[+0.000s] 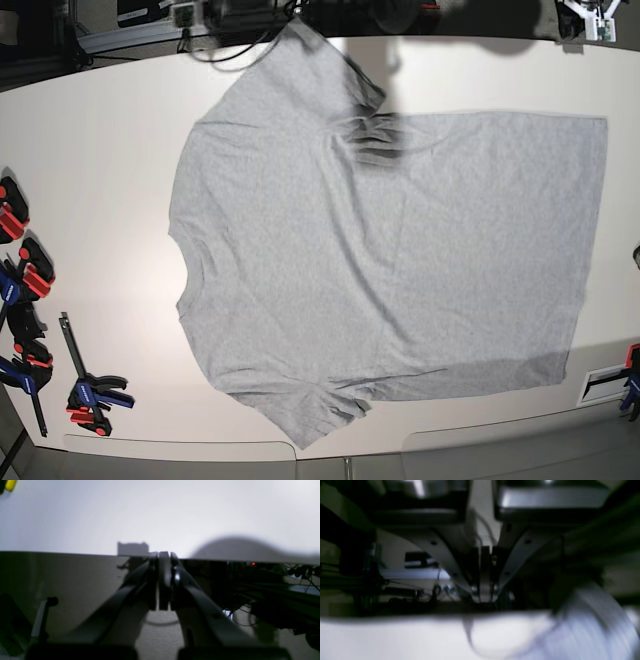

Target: Fold the T-shirt properly

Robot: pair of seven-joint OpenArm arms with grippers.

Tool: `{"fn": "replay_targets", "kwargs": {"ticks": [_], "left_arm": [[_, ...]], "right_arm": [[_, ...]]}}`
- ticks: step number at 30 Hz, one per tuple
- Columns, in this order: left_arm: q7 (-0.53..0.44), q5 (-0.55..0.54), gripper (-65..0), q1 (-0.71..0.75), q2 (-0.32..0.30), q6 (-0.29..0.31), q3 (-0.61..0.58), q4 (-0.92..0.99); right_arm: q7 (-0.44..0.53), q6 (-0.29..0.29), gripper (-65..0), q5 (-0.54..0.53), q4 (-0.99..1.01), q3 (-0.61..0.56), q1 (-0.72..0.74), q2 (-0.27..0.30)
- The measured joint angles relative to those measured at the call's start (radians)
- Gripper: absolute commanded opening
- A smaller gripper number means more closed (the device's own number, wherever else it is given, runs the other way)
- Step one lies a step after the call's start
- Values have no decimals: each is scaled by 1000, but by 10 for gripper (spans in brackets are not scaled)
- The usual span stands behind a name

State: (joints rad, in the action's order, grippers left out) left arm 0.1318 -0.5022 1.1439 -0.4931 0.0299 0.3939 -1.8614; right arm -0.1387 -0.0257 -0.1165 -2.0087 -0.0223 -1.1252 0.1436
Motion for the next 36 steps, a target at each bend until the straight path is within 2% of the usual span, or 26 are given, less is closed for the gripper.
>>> {"fn": "replay_targets", "kwargs": {"ticks": [4,7,9,14,16,18,20,23,26,27,29,31,32,36], "left_arm": [[-21,0,-650,0,0,0,0,0],[-35,0,-650,-1,0,0,0,0],[-35,0,-650,-4,3,0,0,0],[-76,0,-650,-17,10,0,0,0],[-76,0,-650,-24,13,0,0,0],[-79,0,-650,-29,14,0,0,0],[-79,0,-650,-34,13,0,0,0],[-80,0,-650,-41,14,0,0,0],[-80,0,-650,-47,13,0,0,0],[-79,0,-650,-48,13,0,0,0],[-79,0,-650,-48,13,0,0,0],[-79,0,-650,-48,13,0,0,0],[-79,1,-650,-50,13,0,0,0],[-79,0,-650,-62,14,0,0,0]], "right_arm": [[3,13,-650,-174,-142,61,-2,0],[1,88,-650,-358,-197,107,13,-14],[-20,166,-650,-512,-192,154,59,-72],[-184,352,-650,-953,-96,240,159,-241],[-200,386,-650,-1048,-56,247,169,-285],[-224,402,-650,-1059,-35,247,170,-299],[-225,401,-650,-993,-32,248,169,-299],[-219,401,-507,-901,-33,253,172,-299],[-222,400,-436,-873,-32,253,173,-298],[-221,393,-435,-870,-32,253,174,-299],[-226,339,-435,-870,-32,253,176,-299],[-291,251,-435,-873,-33,253,182,-299],[-315,242,-435,-867,-24,253,191,-299],[-311,246,-435,-871,10,253,237,-299]]}}
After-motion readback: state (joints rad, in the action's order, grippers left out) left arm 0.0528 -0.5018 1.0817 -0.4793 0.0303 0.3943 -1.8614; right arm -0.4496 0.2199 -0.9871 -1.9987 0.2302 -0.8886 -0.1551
